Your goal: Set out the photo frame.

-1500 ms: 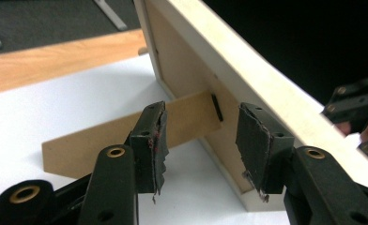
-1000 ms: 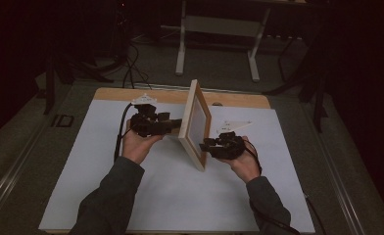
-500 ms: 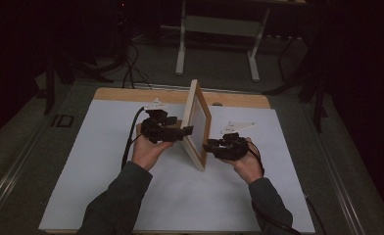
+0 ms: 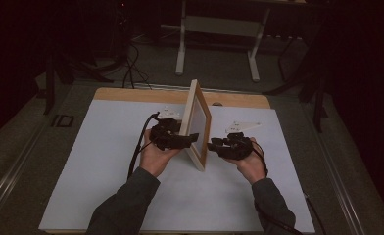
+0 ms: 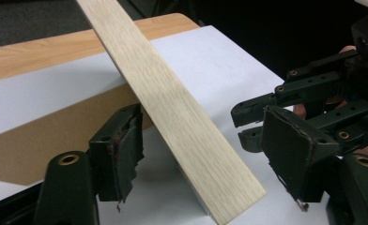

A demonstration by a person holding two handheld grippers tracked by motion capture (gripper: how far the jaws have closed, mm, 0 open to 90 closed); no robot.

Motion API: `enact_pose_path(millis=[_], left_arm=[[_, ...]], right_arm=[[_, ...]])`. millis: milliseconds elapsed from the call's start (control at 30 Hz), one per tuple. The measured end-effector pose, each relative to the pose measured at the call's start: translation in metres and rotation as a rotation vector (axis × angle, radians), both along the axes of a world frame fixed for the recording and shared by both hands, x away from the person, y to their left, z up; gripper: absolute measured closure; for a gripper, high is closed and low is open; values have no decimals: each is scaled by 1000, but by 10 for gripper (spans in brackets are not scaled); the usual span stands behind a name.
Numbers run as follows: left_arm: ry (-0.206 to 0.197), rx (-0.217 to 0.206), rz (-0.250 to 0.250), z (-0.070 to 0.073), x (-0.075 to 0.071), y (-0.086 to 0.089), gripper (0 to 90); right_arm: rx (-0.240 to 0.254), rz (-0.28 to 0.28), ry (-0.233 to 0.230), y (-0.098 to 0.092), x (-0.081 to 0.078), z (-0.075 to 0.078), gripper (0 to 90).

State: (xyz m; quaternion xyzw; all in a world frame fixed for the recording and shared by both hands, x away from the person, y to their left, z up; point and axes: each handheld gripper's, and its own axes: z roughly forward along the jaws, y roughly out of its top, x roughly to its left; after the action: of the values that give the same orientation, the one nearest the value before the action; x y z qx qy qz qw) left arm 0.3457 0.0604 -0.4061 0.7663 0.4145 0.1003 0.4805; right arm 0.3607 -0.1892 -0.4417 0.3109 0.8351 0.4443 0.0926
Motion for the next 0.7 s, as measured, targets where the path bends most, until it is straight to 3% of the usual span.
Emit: enact_pose_path(millis=[200, 300, 533, 700], left_arm=[[22, -23, 15, -6, 1, -1, 397], [25, -5, 18, -9, 0, -3, 433], [15, 8, 38, -10, -1, -5, 519], [-12, 21, 65, -11, -4, -8, 523]], right_arm=[[-1, 0, -2, -2, 0, 0, 670], [-1, -1, -2, -2, 0, 0, 670], [-4, -2, 5, -2, 0, -1, 670], [-5, -2, 4, -2, 0, -1, 670]])
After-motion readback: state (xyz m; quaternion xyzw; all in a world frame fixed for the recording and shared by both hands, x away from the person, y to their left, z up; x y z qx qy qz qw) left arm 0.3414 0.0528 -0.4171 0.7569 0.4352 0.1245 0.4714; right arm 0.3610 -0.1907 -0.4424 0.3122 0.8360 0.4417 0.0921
